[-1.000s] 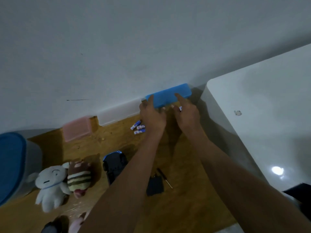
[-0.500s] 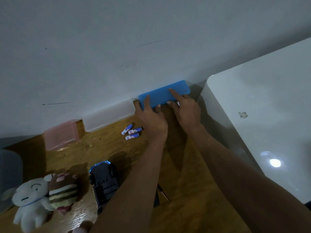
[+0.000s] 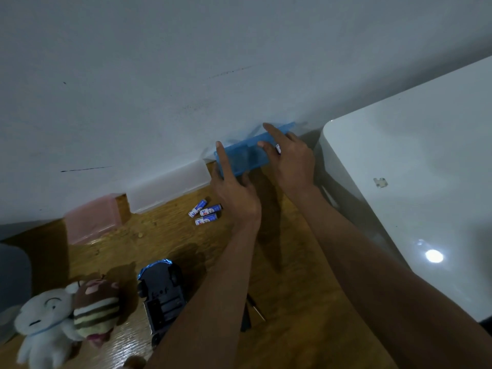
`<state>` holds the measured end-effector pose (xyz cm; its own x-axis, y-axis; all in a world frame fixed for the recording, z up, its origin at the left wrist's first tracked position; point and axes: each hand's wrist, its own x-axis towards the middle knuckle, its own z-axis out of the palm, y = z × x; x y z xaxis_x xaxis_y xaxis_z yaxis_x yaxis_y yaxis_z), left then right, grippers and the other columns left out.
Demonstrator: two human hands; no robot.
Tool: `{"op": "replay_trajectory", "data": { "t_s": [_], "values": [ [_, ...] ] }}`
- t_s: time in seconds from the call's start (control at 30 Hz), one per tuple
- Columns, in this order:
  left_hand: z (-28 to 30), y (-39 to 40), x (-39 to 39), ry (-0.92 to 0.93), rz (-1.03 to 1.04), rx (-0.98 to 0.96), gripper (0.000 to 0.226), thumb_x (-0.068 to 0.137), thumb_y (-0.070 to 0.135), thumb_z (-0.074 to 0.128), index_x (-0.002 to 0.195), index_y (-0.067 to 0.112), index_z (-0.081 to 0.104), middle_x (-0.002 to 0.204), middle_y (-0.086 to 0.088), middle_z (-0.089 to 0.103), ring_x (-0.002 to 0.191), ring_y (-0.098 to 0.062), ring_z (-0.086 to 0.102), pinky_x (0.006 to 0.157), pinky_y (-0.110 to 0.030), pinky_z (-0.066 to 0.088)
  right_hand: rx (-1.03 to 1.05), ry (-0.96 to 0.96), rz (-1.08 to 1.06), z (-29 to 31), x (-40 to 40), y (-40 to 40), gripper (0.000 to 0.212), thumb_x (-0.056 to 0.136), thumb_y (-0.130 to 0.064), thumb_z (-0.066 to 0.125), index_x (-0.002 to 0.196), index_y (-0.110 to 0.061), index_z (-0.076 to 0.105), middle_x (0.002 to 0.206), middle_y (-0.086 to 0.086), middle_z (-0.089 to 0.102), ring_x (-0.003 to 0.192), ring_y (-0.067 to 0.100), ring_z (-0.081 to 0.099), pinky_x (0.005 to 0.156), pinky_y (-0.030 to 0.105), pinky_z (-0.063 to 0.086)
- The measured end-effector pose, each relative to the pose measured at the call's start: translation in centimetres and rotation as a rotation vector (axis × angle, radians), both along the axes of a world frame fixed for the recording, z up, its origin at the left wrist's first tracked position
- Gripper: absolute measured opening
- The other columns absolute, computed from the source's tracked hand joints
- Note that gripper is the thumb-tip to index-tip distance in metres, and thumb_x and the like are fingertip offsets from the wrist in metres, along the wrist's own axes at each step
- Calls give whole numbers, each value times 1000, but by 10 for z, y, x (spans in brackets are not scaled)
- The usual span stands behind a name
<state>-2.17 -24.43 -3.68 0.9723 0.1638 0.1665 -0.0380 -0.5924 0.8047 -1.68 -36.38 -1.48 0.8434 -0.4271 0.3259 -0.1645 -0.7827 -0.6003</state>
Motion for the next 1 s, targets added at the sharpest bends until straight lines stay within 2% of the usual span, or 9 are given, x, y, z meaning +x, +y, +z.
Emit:
{"op": "replay_trajectory", "data": {
  "t_s": [0.07, 0.13, 0.23, 0.3, 0.43, 0.63, 0.73, 0.87, 1.0],
  "values": [
    [0, 2, -1, 0, -20, 4, 93, 89, -4, 64, 159, 33, 16, 139, -12, 52, 130, -25, 50, 105, -42, 50, 84, 47, -42, 9, 6, 2, 47, 96, -50, 59, 136, -24, 54, 107, 9, 70, 90, 23, 66, 73, 36, 56],
    [2, 3, 0, 20, -28, 21, 92, 90, -3, 64, 160, 31, 16, 138, -14, 53, 129, -26, 51, 104, -45, 52, 166, 77, -107, 14, 11, 4, 41, 93, -48, 64, 121, -21, 52, 104, 7, 70, 87, 22, 67, 71, 35, 57],
    [4, 6, 5, 46, -57, 44, 94, 89, -2, 67, 161, 29, 15, 131, -14, 56, 123, -26, 55, 101, -45, 53, 72, -25, -90, 9, 13, 5, 33, 91, -47, 68, 95, -16, 58, 86, 3, 68, 71, 13, 57, 58, 24, 42],
    [7, 9, 8, 79, -91, 49, 98, 88, 3, 70, 161, 32, 11, 129, -13, 55, 121, -26, 56, 98, -45, 55, -8, -64, -45, -1, 11, 4, 33, 91, -48, 66, 86, -16, 62, 77, 2, 64, 64, 11, 51, 53, 25, 39],
    [10, 9, 7, 108, -98, 33, 105, 86, 14, 76, 159, 42, 5, 129, -11, 55, 120, -26, 57, 93, -47, 58, -113, -57, 17, -19, 13, 1, 35, 93, -49, 60, 82, -17, 66, 75, 3, 63, 63, 17, 57, 51, 30, 44],
    [7, 8, 8, 90, -82, 48, 102, 88, 13, 75, 158, 42, 7, 128, -11, 56, 118, -26, 58, 92, -48, 58, -322, -92, 98, -25, 30, -1, 32, 88, -45, 66, 80, -15, 71, 73, 6, 63, 68, 26, 60, 50, 32, 44],
    [7, 7, 8, 89, -76, 49, 101, 88, 12, 74, 158, 42, 7, 129, -11, 56, 118, -26, 58, 93, -47, 57, -405, -102, 146, -28, 33, 0, 37, 89, -48, 61, 80, -13, 73, 74, 7, 65, 71, 28, 60, 51, 33, 45],
    [7, 6, 7, 90, -68, 56, 103, 87, 9, 75, 158, 42, 8, 130, -10, 56, 119, -25, 57, 95, -45, 57, -394, -53, 253, -28, 39, -3, 44, 93, -50, 52, 87, -12, 75, 83, 9, 68, 87, 31, 59, 61, 40, 50],
    [7, 5, 9, 92, -50, 67, 105, 86, 10, 76, 158, 44, 7, 129, -9, 56, 117, -26, 58, 93, -45, 58, -417, -58, 258, -27, 40, -7, 39, 94, -47, 56, 85, -14, 75, 84, 6, 68, 91, 31, 59, 73, 42, 44]
  ]
}}
